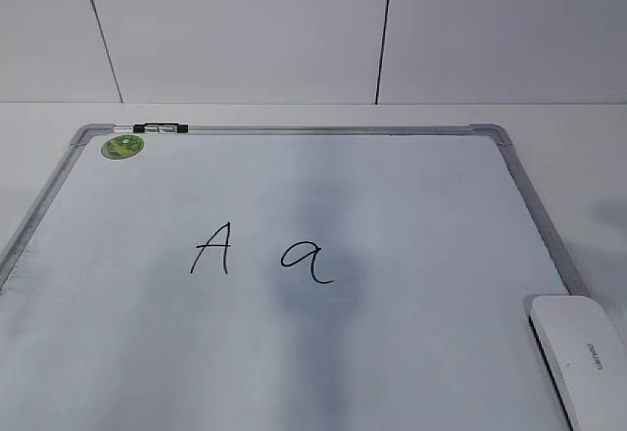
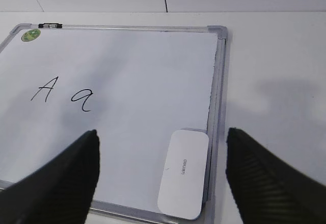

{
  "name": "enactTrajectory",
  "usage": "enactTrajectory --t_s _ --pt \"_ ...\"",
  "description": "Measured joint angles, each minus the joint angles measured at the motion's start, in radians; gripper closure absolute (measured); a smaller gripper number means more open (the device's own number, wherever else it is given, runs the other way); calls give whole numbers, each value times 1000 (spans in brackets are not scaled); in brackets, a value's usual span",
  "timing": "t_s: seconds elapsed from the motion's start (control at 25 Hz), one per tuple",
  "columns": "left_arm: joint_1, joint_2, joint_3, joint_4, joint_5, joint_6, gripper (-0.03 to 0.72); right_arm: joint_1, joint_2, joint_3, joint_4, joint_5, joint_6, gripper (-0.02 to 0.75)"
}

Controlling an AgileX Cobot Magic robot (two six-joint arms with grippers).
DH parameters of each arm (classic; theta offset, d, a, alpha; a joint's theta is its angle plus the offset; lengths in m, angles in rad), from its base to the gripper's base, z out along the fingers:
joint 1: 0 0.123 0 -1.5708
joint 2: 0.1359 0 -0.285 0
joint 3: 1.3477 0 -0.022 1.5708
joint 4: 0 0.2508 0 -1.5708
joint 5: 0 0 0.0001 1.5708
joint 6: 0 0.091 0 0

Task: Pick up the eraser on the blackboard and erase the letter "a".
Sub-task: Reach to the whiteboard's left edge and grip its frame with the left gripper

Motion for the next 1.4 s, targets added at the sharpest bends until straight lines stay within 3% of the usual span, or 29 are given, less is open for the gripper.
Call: enactTrajectory --t_s 0.2,0.52,1.0,1.4 --pt "0 125 -44 -2 -20 0 203 0 170 -101 49 82 0 146" --pt "0 349 -166 -2 -28 0 203 0 380 -121 82 159 0 146" --pt "0 662 -207 -2 -48 0 203 0 510 -121 82 159 0 146" --pt "0 720 -229 -2 -93 0 203 0 541 -121 68 159 -4 146"
